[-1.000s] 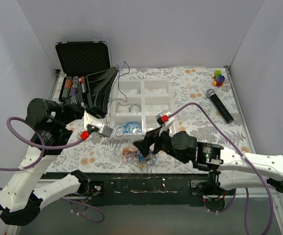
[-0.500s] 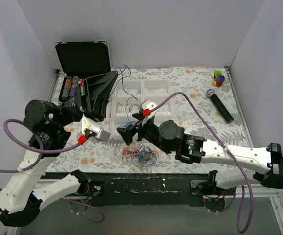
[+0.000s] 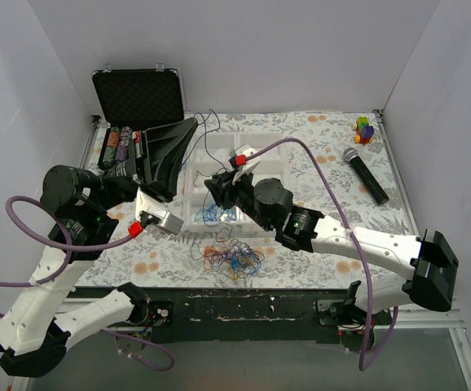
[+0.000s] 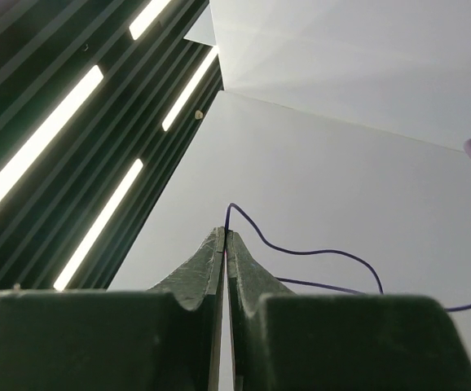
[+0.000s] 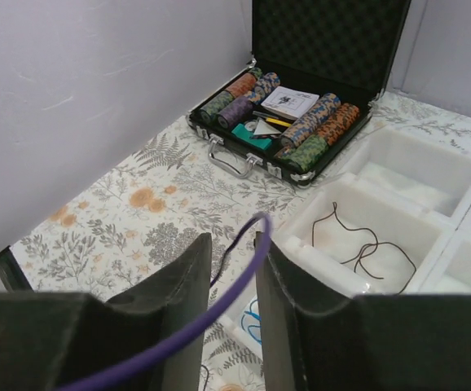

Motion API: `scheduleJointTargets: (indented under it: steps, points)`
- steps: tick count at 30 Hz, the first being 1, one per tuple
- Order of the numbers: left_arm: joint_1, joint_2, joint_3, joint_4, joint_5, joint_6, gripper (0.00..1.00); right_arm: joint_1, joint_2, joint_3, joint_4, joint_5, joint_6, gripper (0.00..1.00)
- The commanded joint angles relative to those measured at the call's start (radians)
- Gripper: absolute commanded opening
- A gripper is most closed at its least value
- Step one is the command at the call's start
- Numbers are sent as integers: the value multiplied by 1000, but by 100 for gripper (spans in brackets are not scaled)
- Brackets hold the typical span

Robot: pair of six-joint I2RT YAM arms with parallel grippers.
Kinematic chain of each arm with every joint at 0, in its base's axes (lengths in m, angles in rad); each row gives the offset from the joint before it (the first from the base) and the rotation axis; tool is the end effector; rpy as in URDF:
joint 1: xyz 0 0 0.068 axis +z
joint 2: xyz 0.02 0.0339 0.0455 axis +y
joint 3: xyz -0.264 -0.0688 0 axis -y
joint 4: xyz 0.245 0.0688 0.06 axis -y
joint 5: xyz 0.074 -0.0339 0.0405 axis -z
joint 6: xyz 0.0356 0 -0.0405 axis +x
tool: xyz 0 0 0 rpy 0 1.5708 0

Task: Untangle the cables
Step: Untie the cable, then place the cable in the bin.

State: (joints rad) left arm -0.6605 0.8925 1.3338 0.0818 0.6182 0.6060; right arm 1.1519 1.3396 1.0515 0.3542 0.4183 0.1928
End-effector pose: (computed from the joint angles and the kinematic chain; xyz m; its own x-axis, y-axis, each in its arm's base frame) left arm 0.0975 -0.1019 0.5294 0.8349 -0.0608 -0.5471 0.5121 0.4503 0.7314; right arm 0.1425 0.2844 0.3654 -0.1020 0.2014 -0.9742 -0.6626 0.7166 0.2175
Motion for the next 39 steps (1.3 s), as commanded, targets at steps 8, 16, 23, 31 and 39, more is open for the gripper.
scheduleJointTargets:
  steps: [8,16,23,31,39]
  points:
    - [-4,-21,-8,-10,-162,-216,0,-50,-33,48,83,-73,57,1]
    - [-4,-12,-117,-215,-486,-598,0,-205,-118,50,-104,-81,117,1]
    - [-4,31,-153,-342,-371,-825,53,-331,-112,128,-216,-111,112,1]
    - [-4,33,-117,-363,-344,-818,75,-474,-20,266,-288,-208,122,1]
    - [-4,-47,-124,-461,-327,-744,75,-524,90,354,-294,-243,63,1]
